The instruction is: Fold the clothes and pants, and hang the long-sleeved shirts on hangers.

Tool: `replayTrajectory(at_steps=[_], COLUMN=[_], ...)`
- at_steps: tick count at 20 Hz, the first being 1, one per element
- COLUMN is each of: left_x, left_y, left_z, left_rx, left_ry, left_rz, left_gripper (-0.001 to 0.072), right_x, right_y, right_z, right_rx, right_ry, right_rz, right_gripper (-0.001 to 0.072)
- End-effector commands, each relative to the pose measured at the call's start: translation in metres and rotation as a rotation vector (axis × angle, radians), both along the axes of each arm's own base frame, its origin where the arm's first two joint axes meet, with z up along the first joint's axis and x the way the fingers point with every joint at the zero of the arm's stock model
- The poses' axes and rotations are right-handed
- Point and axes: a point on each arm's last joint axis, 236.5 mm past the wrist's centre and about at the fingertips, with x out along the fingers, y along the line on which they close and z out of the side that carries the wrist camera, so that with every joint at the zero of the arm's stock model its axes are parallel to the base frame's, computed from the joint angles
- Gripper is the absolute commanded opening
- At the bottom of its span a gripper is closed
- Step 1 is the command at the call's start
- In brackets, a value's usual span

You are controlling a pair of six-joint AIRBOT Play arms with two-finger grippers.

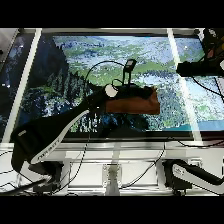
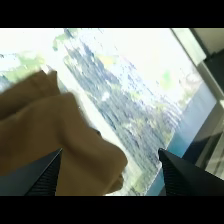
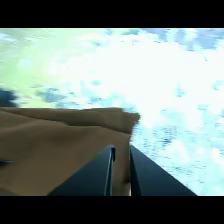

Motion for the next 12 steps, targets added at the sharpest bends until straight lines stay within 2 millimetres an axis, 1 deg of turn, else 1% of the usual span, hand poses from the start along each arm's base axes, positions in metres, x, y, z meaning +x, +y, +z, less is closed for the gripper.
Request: replayTrajectory(at_steps=[1,2,3,4,5,6,7,8,9,10,12], left_x=[0.012,0.016,0.018,0.02,0.021,0.023,0.025,0.028,0.031,0.033,0.034], left_y=[0.022,0.031,0.04,0.048,0.055,0.063,0.068,0.072,0.075,0.077,0.079], left_z=[0.013,0.014,0.015,0.013,0.011,0.009,0.008,0.007,0.007,0.007,0.007], left_rx=[-0.006,-0.004,0.001,0.006,0.012,0.016,0.019,0.02,0.02,0.02,0.02], left_ry=[0.013,0.028,0.044,0.063,0.082,0.098,0.107,0.112,0.113,0.113,0.113], left_rz=[-0.001,-0.009,-0.018,-0.028,-0.04,-0.045,-0.047,-0.043,-0.037,-0.032,-0.029], left_gripper=[0.0701,0.0701,0.0701,0.0701,0.07,0.0701,0.0701,0.0701,0.0701,0.0701,0.07], right_x=[-0.003,-0.008,-0.016,-0.026,-0.036,-0.042,-0.046,-0.05,-0.053,-0.052,-0.04], right_y=[-0.033,-0.038,-0.035,-0.026,-0.012,0.001,0.008,0.011,0.013,0.013,0.011], right_z=[-0.025,-0.044,-0.064,-0.086,-0.101,-0.114,-0.128,-0.143,-0.16,-0.172,-0.193], right_rx=[-0.055,-0.002,0.067,0.165,0.278,0.393,0.475,0.499,0.507,0.509,0.506], right_ry=[0.066,0.125,0.189,0.259,0.319,0.367,0.411,0.451,0.489,0.507,0.503], right_rz=[-0.05,-0.069,-0.056,-0.017,0.023,0.043,0.035,0.027,0.023,0.013,-0.022], right_gripper=[0.0051,0.0006,0.0007,0.0006,0.002,0.022,0.0472,0.0583,0.0624,0.0624,0.0624])
